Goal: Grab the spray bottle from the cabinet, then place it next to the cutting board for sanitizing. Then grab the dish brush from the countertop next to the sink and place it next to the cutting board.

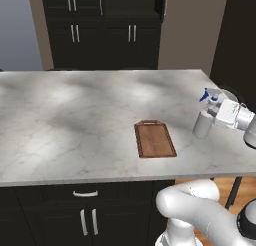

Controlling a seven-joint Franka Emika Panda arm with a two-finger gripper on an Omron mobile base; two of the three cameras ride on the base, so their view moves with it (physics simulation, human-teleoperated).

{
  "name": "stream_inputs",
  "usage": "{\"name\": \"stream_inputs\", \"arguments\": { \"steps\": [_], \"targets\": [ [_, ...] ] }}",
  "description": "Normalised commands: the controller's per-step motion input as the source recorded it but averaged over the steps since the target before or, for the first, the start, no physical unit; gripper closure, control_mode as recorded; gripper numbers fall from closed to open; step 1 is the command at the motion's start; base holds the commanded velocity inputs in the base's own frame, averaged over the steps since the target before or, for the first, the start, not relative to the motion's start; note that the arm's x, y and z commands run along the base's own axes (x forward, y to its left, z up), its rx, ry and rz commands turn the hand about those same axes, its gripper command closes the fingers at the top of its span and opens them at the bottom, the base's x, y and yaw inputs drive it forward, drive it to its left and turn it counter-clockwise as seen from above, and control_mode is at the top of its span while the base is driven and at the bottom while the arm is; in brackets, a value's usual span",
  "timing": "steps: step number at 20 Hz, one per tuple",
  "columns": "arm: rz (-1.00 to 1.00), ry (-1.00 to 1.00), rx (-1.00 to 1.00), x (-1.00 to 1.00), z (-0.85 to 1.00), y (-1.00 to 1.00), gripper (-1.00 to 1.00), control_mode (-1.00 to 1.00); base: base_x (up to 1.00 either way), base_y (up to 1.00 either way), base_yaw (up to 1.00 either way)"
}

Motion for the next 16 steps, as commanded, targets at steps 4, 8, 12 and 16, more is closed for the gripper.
{"name": "stream_inputs", "arguments": {
  "steps": [4, 8, 12, 16],
  "targets": [
    [0.00, 0.02, -0.06, 0.16, -0.27, 0.05, 1.00, -1.00, 0.00, 0.00, 0.00],
    [0.00, 0.00, -0.01, 0.11, -0.37, 0.00, 1.00, -1.00, 0.00, 0.00, 0.00],
    [0.00, 0.00, 0.00, 0.15, -0.35, 0.00, 1.00, -1.00, 0.00, 0.00, 0.00],
    [0.00, 0.00, 0.00, 0.19, -0.35, 0.00, 1.00, -1.00, 0.00, 0.00, 0.00]
  ]
}}
